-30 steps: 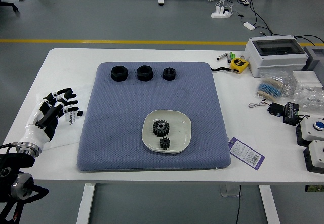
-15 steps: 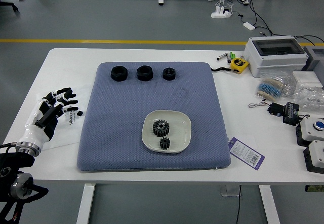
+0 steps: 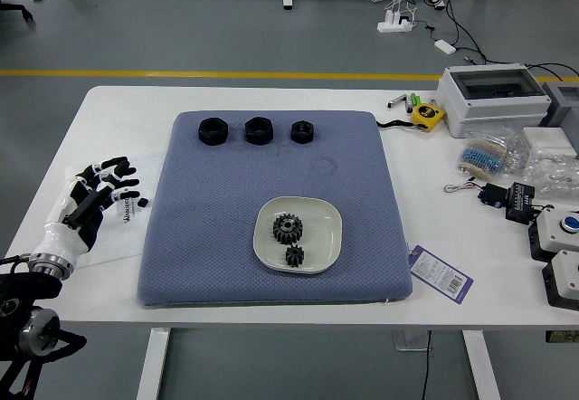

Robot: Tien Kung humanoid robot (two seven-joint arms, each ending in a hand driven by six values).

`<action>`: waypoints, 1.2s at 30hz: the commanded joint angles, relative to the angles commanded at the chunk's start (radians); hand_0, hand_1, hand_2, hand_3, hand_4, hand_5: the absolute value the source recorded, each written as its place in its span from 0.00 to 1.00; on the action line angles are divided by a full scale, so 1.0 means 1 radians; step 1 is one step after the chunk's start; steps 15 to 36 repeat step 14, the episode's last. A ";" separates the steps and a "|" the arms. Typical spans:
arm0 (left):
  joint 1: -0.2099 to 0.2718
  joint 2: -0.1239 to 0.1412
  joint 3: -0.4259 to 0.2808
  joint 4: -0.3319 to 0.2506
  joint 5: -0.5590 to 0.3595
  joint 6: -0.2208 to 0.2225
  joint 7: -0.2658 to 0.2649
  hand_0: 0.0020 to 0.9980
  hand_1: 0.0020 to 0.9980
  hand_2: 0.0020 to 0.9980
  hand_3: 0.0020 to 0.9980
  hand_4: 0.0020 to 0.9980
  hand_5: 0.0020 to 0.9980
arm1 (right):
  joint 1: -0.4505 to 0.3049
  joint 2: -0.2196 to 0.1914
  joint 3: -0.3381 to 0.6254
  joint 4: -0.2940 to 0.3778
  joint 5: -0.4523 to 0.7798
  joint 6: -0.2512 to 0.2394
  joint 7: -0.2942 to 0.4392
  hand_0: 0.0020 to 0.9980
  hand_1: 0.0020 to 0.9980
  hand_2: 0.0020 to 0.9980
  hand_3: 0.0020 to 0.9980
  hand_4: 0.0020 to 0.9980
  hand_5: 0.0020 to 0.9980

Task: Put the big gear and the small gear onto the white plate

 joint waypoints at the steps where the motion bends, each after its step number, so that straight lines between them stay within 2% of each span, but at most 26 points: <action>1: 0.000 0.000 0.000 0.000 0.000 0.000 0.000 0.47 0.55 0.59 0.62 0.93 0.42 | 0.000 0.000 0.000 0.000 -0.001 0.000 0.000 0.65 0.65 0.73 0.58 0.84 0.68; 36: 0.002 0.001 -0.004 -0.003 0.004 -0.001 0.002 0.47 0.55 0.59 0.62 0.93 0.42 | -0.003 0.001 0.002 0.000 -0.002 -0.001 -0.001 0.65 0.65 0.73 0.58 0.84 0.68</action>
